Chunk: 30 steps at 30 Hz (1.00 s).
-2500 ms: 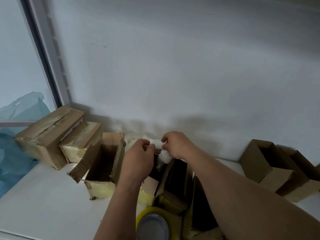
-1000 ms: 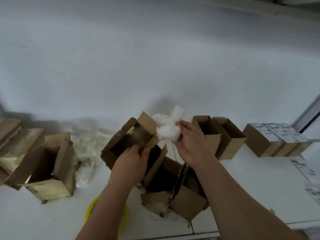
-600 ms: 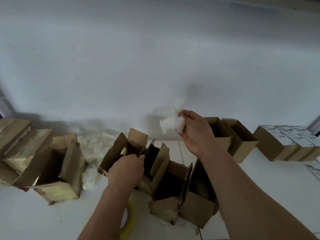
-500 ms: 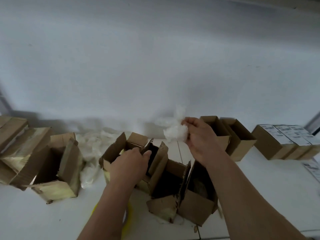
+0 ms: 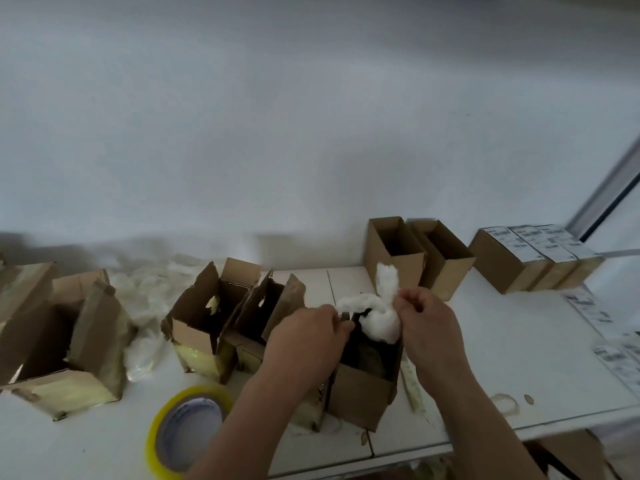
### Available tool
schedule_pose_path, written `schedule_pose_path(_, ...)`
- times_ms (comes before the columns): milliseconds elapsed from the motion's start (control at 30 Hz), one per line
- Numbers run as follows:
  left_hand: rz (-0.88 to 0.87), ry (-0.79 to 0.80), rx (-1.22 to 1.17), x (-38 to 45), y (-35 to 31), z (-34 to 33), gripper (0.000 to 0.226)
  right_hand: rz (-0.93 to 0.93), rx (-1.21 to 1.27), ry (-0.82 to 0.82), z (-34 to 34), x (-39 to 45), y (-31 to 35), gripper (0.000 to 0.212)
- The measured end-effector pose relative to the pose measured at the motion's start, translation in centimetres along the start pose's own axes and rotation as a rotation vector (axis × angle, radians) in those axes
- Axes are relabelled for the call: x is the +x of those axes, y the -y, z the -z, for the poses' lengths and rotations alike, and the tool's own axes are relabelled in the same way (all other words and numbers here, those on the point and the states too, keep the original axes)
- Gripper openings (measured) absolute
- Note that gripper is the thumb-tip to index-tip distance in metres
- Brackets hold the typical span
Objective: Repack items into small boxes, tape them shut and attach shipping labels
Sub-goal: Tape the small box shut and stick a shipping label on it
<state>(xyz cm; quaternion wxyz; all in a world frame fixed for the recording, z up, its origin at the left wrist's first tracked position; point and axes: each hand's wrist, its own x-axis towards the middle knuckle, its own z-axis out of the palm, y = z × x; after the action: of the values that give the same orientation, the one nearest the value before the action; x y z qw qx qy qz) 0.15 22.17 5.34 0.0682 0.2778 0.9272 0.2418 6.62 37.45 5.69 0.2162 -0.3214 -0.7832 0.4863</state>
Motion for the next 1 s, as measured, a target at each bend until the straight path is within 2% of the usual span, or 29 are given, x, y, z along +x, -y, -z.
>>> schedule_pose_path(100,-0.012,0.113,0.122,0.1,-0.1,-0.8,0.027,0.076,-0.231,0.069,0.1,0.2,-1.4,0.008)
schedule_pose_path(200,-0.002,0.161,0.047,0.2,-0.1,-1.2,0.027,0.107,-0.543,0.19,-0.2,1.1,-2.0,0.019)
schedule_pose_path(233,0.01,0.168,-0.006,0.3,-0.1,-1.4,0.026,0.123,-0.676,0.194,-0.5,1.2,-1.8,0.02)
schedule_pose_path(333,0.067,0.17,-0.128,0.3,0.0,-1.7,0.017,0.301,-0.906,0.046,-1.1,2.2,0.2,0.025)
schedule_pose_path(400,0.085,0.184,-0.165,0.3,0.2,-1.8,0.016,0.257,-0.961,0.264,-1.9,2.2,1.2,0.013)
schedule_pose_path(433,0.091,0.2,-0.181,0.3,0.3,-1.9,0.016,0.207,-1.01,0.438,-2.4,2.2,1.3,0.022)
schedule_pose_path(467,0.098,0.218,-0.193,0.3,0.3,-1.9,0.016,0.185,-1.051,0.535,-2.7,2.1,1.3,0.031)
schedule_pose_path(567,0.109,0.239,-0.214,0.4,0.2,-1.9,0.017,0.152,-0.999,0.605,-3.4,2.1,1.4,0.028)
schedule_pose_path(667,0.105,0.248,-0.24,0.3,0.4,-1.9,0.02,0.108,-1.046,0.812,-2.9,3.0,1.7,0.03)
schedule_pose_path(833,0.104,0.257,-0.302,0.2,0.7,-1.8,0.026,0.144,-1.046,0.969,-1.7,3.9,1.2,0.031)
schedule_pose_path(1000,0.101,0.268,-0.304,0.3,0.8,-1.9,0.023,0.138,-1.312,1.133,-3.6,4.6,0.1,0.036)
